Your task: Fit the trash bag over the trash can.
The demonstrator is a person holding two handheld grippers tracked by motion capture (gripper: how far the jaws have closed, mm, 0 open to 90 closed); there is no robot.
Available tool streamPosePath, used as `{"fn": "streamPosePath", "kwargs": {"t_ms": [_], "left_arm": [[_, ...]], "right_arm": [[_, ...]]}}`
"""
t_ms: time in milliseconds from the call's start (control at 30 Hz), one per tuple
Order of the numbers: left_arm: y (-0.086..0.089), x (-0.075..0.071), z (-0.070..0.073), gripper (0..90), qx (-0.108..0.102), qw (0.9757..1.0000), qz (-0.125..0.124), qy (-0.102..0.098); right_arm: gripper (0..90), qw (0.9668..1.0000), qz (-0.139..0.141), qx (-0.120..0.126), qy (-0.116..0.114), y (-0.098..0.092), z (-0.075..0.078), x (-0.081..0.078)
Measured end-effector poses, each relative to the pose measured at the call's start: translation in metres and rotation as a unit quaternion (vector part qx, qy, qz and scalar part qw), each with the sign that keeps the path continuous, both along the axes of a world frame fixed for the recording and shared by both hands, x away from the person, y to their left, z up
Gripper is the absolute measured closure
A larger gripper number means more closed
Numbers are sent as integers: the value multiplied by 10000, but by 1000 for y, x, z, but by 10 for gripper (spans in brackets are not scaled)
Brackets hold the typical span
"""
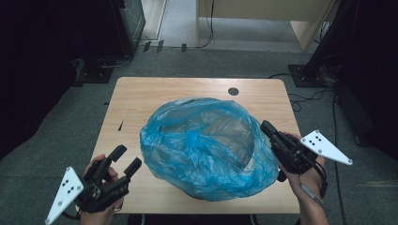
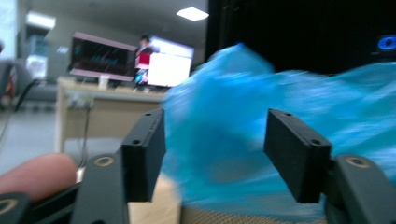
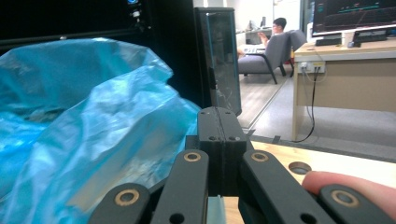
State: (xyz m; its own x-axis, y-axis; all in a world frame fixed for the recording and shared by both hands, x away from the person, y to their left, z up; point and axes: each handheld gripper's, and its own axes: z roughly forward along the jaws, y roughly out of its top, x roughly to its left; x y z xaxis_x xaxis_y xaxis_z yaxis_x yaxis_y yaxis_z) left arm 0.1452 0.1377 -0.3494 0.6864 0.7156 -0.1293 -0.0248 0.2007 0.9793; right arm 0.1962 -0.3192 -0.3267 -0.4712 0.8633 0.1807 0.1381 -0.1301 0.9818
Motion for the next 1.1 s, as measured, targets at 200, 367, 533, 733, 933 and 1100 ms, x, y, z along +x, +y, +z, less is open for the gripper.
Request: {"fn": "streamPosePath", "kwargs": {"t_ms": [200,367,533,733,933,1100], "left_arm": [[-22,-15,0,304,131,9998,-156,-55],[-39,-11,-13,244,334,9987,-353,116],[-46,-4,-18,429,416,9978,-485,185],[-44,2,-20,896,525,9964,-624,239],[-34,18,-37,900,1046,9916,-452,617],[-25,35,-52,900,1370,9857,153,971]], "right_arm": [[900,9999,121,-29,-41,3,0,-10],[900,9999,170,-19,-23,2,0,-14],[900,9997,243,-30,25,1,-3,-15],[900,9997,251,-22,-5,-2,-4,-16],[900,9996,277,-30,-26,-3,-5,-16],[797,9990,370,179,-147,-3,1,-13]]}}
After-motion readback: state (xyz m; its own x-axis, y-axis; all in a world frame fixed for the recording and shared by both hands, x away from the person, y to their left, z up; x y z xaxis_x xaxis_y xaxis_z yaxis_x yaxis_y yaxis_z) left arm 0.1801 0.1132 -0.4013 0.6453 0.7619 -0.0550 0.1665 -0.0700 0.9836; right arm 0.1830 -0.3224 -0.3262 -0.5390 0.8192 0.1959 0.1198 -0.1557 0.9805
